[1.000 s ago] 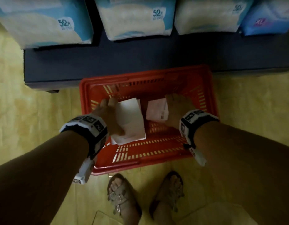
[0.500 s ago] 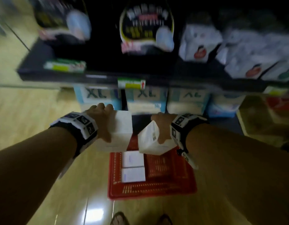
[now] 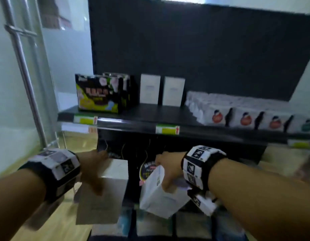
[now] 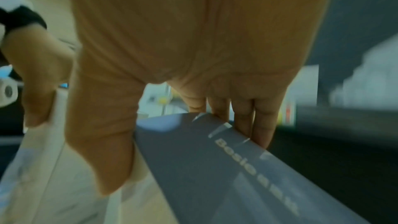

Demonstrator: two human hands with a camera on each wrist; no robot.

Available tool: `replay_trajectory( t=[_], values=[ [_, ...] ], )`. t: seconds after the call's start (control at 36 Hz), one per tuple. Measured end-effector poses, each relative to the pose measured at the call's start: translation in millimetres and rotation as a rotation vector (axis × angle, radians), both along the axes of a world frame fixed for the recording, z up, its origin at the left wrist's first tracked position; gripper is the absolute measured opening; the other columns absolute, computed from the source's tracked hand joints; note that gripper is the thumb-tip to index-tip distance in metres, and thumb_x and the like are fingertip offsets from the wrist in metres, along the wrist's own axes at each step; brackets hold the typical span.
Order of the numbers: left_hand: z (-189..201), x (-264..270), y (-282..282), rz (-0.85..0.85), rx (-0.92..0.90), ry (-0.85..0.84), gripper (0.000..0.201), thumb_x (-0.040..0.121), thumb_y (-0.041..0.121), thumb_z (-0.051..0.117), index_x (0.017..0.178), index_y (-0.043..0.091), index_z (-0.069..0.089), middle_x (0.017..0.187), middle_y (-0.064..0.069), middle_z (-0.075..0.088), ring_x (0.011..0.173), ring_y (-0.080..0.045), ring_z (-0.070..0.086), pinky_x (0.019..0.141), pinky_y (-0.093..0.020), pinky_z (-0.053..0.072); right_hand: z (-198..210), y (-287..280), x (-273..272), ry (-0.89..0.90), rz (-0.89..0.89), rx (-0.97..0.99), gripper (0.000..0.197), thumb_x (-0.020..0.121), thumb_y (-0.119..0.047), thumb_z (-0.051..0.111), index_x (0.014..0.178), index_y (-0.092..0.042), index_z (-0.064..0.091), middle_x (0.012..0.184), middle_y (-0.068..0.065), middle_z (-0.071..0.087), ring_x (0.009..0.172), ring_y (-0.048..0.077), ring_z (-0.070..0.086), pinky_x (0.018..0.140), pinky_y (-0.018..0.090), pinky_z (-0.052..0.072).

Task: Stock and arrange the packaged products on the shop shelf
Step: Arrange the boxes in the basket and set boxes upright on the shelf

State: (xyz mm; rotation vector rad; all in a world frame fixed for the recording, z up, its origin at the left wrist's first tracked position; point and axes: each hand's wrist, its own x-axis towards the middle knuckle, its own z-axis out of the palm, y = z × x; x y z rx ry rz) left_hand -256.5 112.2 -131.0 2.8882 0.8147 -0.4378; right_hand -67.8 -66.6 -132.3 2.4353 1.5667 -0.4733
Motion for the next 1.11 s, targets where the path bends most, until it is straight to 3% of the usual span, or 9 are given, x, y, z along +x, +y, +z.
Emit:
replay_trajectory(
  t=[0.11,0.25,0.39,0.47,0.75,1.03,1.11],
  values=[
    [67,-9,-12,-0.007,-0.001,-0.114,0.102,0.062,0.047,0.084,0.142,0.022,0.026,0.142,0.001,0.037,0.126,-0.019,0.042,0.102,-0.027,0.037,84,-15,-6,0.048,-0.012,0.093,0.092,0.07,-0.039,0.081,0.144,-0.018,0.03,0.144,0.006,0.042,0.125,0.028,0.047,0.104,0.043,0.042],
    [136,-10,-30,0.028,-0.015,-0.244,0.097,0.061,0.046,0.084,0.139,0.025,0.03,0.136,0.003,0.044,0.119,-0.017,0.046,0.098,-0.029,0.041,157,-40,-4,0.008,-0.056,0.243,0.095,0.074,-0.036,0.08,0.148,-0.02,0.023,0.15,0.003,0.036,0.131,0.024,0.042,0.106,0.032,0.038],
    [186,0,-37,0.052,-0.006,-0.413,0.095,0.061,0.042,0.085,0.137,0.027,0.031,0.122,0.007,0.045,0.104,-0.015,0.047,0.086,-0.027,0.04,207,-53,7,-0.036,-0.136,0.5,0.091,0.071,-0.037,0.079,0.145,-0.026,0.027,0.142,0.005,0.041,0.125,0.024,0.047,0.106,0.038,0.04],
    [206,11,-33,0.041,0.043,-0.514,0.096,0.06,0.043,0.085,0.137,0.026,0.032,0.126,0.005,0.044,0.108,-0.017,0.047,0.091,-0.029,0.04,230,-51,17,-0.083,-0.171,0.607,0.093,0.069,-0.037,0.078,0.145,-0.029,0.025,0.14,0.008,0.038,0.124,0.027,0.047,0.104,0.041,0.041],
    [245,78,16,-0.041,0.141,-0.675,0.098,0.058,0.044,0.086,0.137,0.025,0.03,0.132,0.002,0.04,0.107,-0.016,0.046,0.087,-0.028,0.042,252,-6,62,-0.133,-0.169,0.722,0.106,0.07,-0.027,0.08,0.151,-0.028,0.013,0.145,0.007,0.031,0.133,0.028,0.037,0.106,0.042,0.04],
    [243,157,75,-0.099,0.153,-0.6,0.098,0.054,0.045,0.086,0.134,0.028,0.032,0.124,0.002,0.035,0.11,-0.021,0.044,0.093,-0.041,0.047,241,47,112,-0.236,-0.29,0.643,0.117,0.071,-0.029,0.08,0.154,-0.025,-0.003,0.152,0.004,0.028,0.138,0.025,0.031,0.11,0.041,0.035],
    [239,177,87,-0.103,0.144,-0.599,0.096,0.055,0.044,0.086,0.133,0.024,0.034,0.123,-0.001,0.035,0.111,-0.023,0.045,0.091,-0.038,0.047,236,63,128,-0.266,-0.329,0.593,0.119,0.073,-0.03,0.08,0.154,-0.021,-0.006,0.155,0.006,0.025,0.14,0.027,0.031,0.11,0.042,0.035]
  ],
)
